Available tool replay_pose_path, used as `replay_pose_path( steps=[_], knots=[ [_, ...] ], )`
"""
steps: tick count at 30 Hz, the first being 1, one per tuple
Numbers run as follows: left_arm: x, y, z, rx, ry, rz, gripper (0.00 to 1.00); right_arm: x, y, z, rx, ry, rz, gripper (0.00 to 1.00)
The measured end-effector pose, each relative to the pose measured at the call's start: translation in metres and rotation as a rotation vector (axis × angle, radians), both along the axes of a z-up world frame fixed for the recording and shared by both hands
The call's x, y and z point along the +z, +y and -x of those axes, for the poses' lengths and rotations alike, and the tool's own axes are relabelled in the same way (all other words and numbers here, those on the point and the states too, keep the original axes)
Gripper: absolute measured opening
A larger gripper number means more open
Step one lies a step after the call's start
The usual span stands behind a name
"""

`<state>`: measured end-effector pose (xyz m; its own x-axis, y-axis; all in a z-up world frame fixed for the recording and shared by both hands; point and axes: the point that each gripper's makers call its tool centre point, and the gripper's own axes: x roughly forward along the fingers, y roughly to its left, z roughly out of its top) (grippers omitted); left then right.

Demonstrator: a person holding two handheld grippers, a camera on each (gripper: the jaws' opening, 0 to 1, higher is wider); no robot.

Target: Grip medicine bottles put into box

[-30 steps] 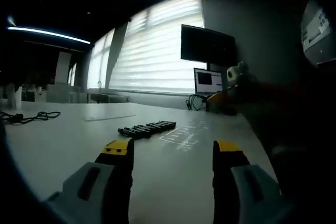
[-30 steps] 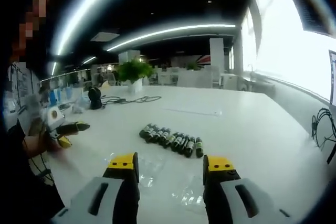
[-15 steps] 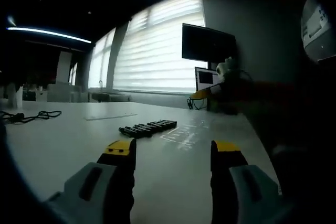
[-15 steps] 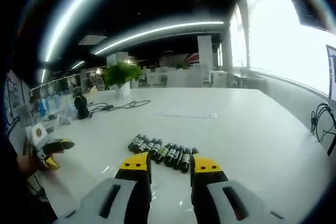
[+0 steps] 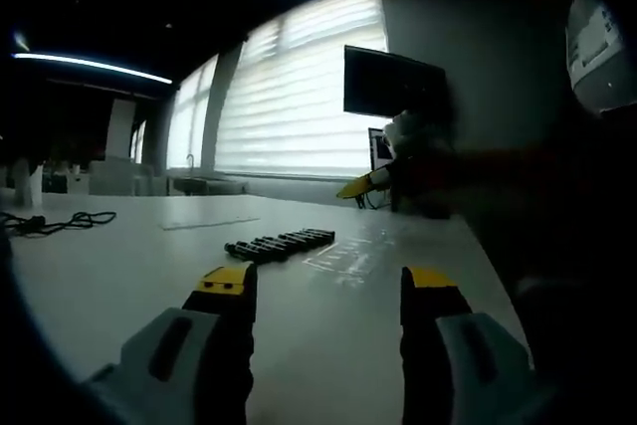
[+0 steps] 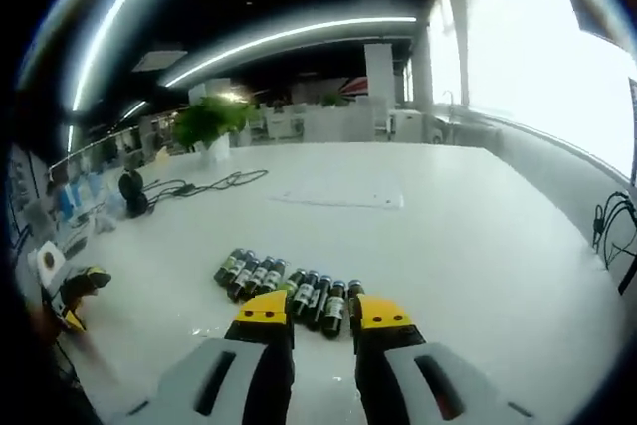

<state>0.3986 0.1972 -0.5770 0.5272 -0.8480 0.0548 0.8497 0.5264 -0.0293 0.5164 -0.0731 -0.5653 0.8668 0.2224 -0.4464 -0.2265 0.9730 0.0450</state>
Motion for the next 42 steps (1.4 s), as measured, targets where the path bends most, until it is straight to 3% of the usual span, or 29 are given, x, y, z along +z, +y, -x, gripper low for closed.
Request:
replay_pose_path(
  steps=[4,11,15,20,31,34,42],
  knots=[
    [0.000,0.001,-0.001,0.002,-0.002,0.001,0.51,-0.014,-0.009,-0.012,-0.011,0.054,0.020,0.17],
    [0.000,0.000,0.000,-0.005,-0.004,0.000,0.50,-0.020,-0.010,-0.026,0.005,0.085,0.067,0.17],
    [0.000,-0.001,0.001,-0.010,-0.008,-0.004,0.50,-0.020,-0.011,-0.035,-0.002,0.103,0.057,0.16],
    [-0.002,-0.001,0.000,-0.008,-0.005,-0.010,0.50,-0.038,-0.018,-0.041,0.011,0.167,0.137,0.16],
    [0.000,0.000,-0.001,-0.009,0.005,0.004,0.49,-0.062,-0.017,-0.049,0.021,0.225,0.148,0.14],
    [-0.001,0.000,-0.002,-0.006,0.005,0.004,0.49,-0.067,-0.017,-0.048,0.035,0.237,0.183,0.12],
    [-0.001,0.000,-0.002,-0.009,0.005,0.002,0.49,-0.070,-0.018,-0.054,0.025,0.256,0.142,0.12]
  ],
)
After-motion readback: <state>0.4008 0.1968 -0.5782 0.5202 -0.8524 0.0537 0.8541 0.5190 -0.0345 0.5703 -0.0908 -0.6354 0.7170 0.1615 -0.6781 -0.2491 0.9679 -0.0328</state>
